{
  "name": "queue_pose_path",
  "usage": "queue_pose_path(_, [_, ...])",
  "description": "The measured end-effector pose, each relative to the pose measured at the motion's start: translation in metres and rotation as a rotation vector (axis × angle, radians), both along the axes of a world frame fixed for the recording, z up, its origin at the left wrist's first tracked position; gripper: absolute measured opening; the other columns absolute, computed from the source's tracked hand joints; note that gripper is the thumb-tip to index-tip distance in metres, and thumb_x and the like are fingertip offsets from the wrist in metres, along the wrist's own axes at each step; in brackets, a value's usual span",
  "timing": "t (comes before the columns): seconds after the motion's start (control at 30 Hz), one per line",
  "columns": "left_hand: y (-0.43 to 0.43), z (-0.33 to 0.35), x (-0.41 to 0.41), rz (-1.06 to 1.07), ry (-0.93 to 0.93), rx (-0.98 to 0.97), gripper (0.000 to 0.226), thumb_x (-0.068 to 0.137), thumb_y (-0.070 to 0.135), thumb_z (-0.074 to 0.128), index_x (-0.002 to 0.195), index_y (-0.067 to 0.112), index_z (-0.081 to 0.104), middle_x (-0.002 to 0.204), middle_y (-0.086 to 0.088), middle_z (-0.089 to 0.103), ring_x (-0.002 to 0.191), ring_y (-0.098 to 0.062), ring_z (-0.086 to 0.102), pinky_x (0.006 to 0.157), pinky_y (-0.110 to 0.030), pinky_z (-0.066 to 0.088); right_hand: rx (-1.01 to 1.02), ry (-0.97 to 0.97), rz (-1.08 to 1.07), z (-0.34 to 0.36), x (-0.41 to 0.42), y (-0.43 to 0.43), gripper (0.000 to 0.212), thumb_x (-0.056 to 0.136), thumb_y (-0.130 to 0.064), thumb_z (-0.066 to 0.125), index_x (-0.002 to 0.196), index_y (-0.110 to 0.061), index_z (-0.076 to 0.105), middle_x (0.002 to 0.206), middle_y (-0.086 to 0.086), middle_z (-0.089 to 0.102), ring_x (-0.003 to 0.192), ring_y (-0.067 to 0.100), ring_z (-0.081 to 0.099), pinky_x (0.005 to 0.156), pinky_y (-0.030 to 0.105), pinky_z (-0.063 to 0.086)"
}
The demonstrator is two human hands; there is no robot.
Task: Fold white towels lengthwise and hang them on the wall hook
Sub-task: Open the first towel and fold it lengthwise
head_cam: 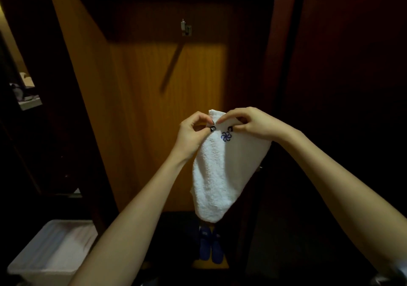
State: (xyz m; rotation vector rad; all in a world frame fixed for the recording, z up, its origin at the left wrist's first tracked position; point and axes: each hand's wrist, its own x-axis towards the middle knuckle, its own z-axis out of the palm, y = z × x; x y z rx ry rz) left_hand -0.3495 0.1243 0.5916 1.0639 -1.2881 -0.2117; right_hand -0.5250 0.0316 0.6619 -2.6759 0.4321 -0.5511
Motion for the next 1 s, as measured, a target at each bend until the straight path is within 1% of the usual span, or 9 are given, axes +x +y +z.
queue_pose_path(0.13, [-0.001, -0.004, 0.006, -0.054, 0.044, 0.009, 0.032, 0.076, -0.003, 0.073, 0.086, 0.024, 0.058, 0.088, 0.009, 0.06, 0.079, 0.0, 0.058, 0.071, -0.015, 0.049, 0.046, -0.101, -0.041, 0.002, -0.001, -0.007, 0.04, 0.087, 0.004, 0.06, 0.114, -0.023, 0.071, 0.104, -0.021, 0.063, 0.102, -0.007, 0.056, 0.085, 0.007, 0.038])
queue_pose_path(0.27, [0.004, -0.02, 0.01, -0.109, 0.024, 0.172, 0.054, 0.074, 0.004, 0.078, 0.104, 0.04, 0.051, 0.106, 0.002, 0.058, 0.073, -0.005, 0.057, 0.067, -0.021, 0.052, 0.05, -0.24, -0.067, 0.008, -0.007, -0.014, 0.041, 0.088, 0.006, 0.056, 0.114, -0.021, 0.072, 0.114, -0.011, 0.068, 0.112, -0.002, 0.058, 0.095, 0.014, 0.043])
queue_pose_path(0.37, [0.005, -0.038, 0.005, -0.114, -0.065, 0.279, 0.069, 0.073, 0.012, 0.079, 0.113, 0.057, 0.044, 0.11, 0.005, 0.065, 0.091, -0.009, 0.064, 0.071, -0.022, 0.052, 0.111, -0.362, -0.084, 0.006, -0.013, -0.019, 0.043, 0.088, 0.009, 0.052, 0.106, -0.024, 0.074, 0.112, -0.012, 0.069, 0.113, -0.001, 0.058, 0.091, 0.011, 0.045])
queue_pose_path(0.43, [0.004, -0.051, 0.003, -0.09, -0.122, 0.307, 0.075, 0.076, 0.013, 0.077, 0.121, 0.058, 0.039, 0.104, 0.004, 0.066, 0.097, -0.011, 0.065, 0.077, -0.028, 0.054, 0.128, -0.405, -0.118, 0.004, -0.015, -0.024, 0.045, 0.087, 0.01, 0.051, 0.103, -0.024, 0.074, 0.107, -0.013, 0.067, 0.11, 0.0, 0.059, 0.09, 0.013, 0.045])
queue_pose_path(0.5, [0.003, -0.062, 0.004, -0.068, -0.154, 0.319, 0.079, 0.079, 0.011, 0.074, 0.127, 0.06, 0.033, 0.09, -0.001, 0.066, 0.084, -0.01, 0.065, 0.075, -0.027, 0.054, 0.151, -0.464, -0.166, 0.002, -0.016, -0.029, 0.043, 0.087, 0.01, 0.05, 0.104, -0.021, 0.074, 0.104, -0.013, 0.068, 0.107, 0.001, 0.06, 0.092, 0.016, 0.045])
queue_pose_path(0.6, [0.005, -0.076, 0.005, -0.091, -0.217, 0.356, 0.078, 0.083, 0.014, 0.07, 0.128, 0.063, 0.03, 0.107, 0.02, 0.062, 0.088, 0.004, 0.062, 0.07, -0.018, 0.055, 0.236, -0.587, -0.241, 0.002, -0.021, -0.037, 0.037, 0.09, 0.006, 0.051, 0.108, -0.018, 0.073, 0.107, -0.004, 0.071, 0.1, 0.0, 0.063, 0.087, 0.015, 0.049])
queue_pose_path(0.7, [0.008, -0.088, 0.003, -0.071, -0.302, 0.334, 0.064, 0.086, 0.018, 0.067, 0.129, 0.055, 0.038, 0.124, 0.038, 0.05, 0.105, 0.002, 0.059, 0.079, -0.011, 0.05, 0.245, -0.632, -0.297, -0.001, -0.028, -0.042, 0.038, 0.09, 0.005, 0.051, 0.104, -0.022, 0.073, 0.105, 0.001, 0.071, 0.096, 0.0, 0.065, 0.083, 0.014, 0.05])
queue_pose_path(0.83, [0.006, -0.099, 0.014, 0.006, -0.421, 0.262, 0.042, 0.085, -0.005, 0.059, 0.113, 0.026, 0.065, 0.112, 0.006, 0.066, 0.099, 0.0, 0.062, 0.083, -0.014, 0.047, 0.245, -0.628, -0.352, -0.005, -0.036, -0.049, 0.038, 0.089, 0.008, 0.048, 0.103, -0.016, 0.073, 0.103, 0.002, 0.068, 0.09, -0.006, 0.061, 0.078, 0.008, 0.045])
queue_pose_path(1.0, [0.008, -0.072, 0.059, 0.181, -0.525, 0.354, 0.029, 0.083, -0.009, 0.059, 0.1, 0.01, 0.073, 0.092, 0.002, 0.06, 0.085, -0.011, 0.057, 0.076, -0.02, 0.04, 0.188, -0.536, -0.371, -0.008, -0.05, -0.057, 0.032, 0.093, 0.008, 0.049, 0.112, -0.006, 0.071, 0.107, 0.001, 0.059, 0.09, 0.008, 0.056, 0.071, 0.009, 0.042])
